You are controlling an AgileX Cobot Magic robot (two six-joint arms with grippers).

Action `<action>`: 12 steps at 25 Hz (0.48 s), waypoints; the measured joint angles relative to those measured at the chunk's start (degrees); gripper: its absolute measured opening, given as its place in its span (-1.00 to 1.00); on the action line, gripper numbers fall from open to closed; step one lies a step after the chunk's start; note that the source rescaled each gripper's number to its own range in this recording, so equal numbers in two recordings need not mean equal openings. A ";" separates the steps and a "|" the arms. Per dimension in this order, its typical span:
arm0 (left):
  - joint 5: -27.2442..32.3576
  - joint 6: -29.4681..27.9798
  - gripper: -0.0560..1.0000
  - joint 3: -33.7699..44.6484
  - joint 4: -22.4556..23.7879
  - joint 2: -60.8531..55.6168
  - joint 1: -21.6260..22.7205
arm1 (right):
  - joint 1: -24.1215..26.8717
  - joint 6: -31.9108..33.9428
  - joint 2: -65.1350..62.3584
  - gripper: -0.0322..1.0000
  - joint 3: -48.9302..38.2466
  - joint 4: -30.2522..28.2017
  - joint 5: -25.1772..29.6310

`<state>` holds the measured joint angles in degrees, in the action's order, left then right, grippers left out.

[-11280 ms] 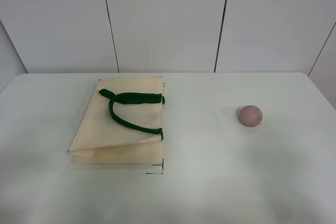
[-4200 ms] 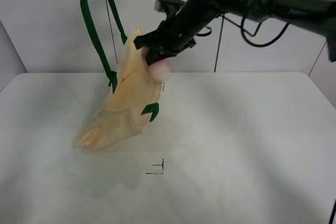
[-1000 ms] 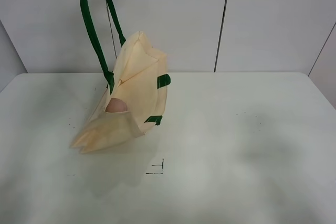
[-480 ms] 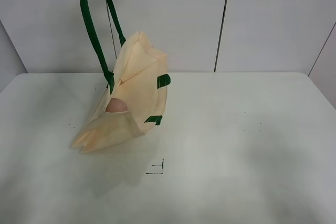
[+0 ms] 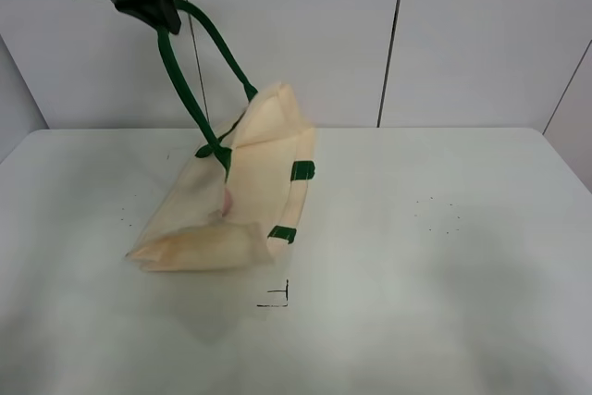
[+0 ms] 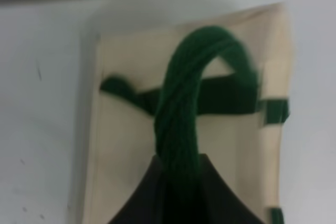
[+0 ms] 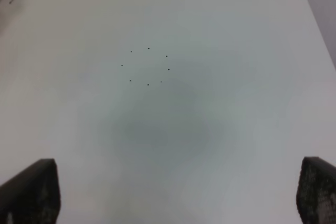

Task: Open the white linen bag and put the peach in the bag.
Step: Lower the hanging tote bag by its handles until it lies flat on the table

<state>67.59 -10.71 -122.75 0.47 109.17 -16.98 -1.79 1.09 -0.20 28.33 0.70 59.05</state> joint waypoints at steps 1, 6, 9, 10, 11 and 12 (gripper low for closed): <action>-0.30 0.00 -0.89 0.98 -0.47 1.19 0.00 | 0.00 0.00 0.00 1.00 0.00 0.04 0.00; -3.02 0.00 -0.89 4.46 -2.70 8.62 0.00 | 0.00 0.00 0.00 1.00 0.00 0.12 0.00; -3.61 0.00 -0.89 4.73 -3.77 12.99 0.00 | 0.00 0.00 0.00 1.00 0.00 0.13 0.00; -3.87 0.05 -0.87 4.73 -3.87 14.26 0.00 | 0.00 0.00 0.00 1.00 0.00 0.13 0.00; -3.93 0.19 -0.81 4.73 -3.87 15.35 0.00 | 0.00 0.00 0.00 1.00 0.00 0.13 0.00; -4.00 0.62 -0.68 4.77 -3.87 16.20 0.00 | 0.00 0.00 0.00 1.00 0.00 0.18 0.00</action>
<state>63.59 -10.09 -117.98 -3.40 125.37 -16.98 -1.79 1.09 -0.20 28.33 0.88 59.05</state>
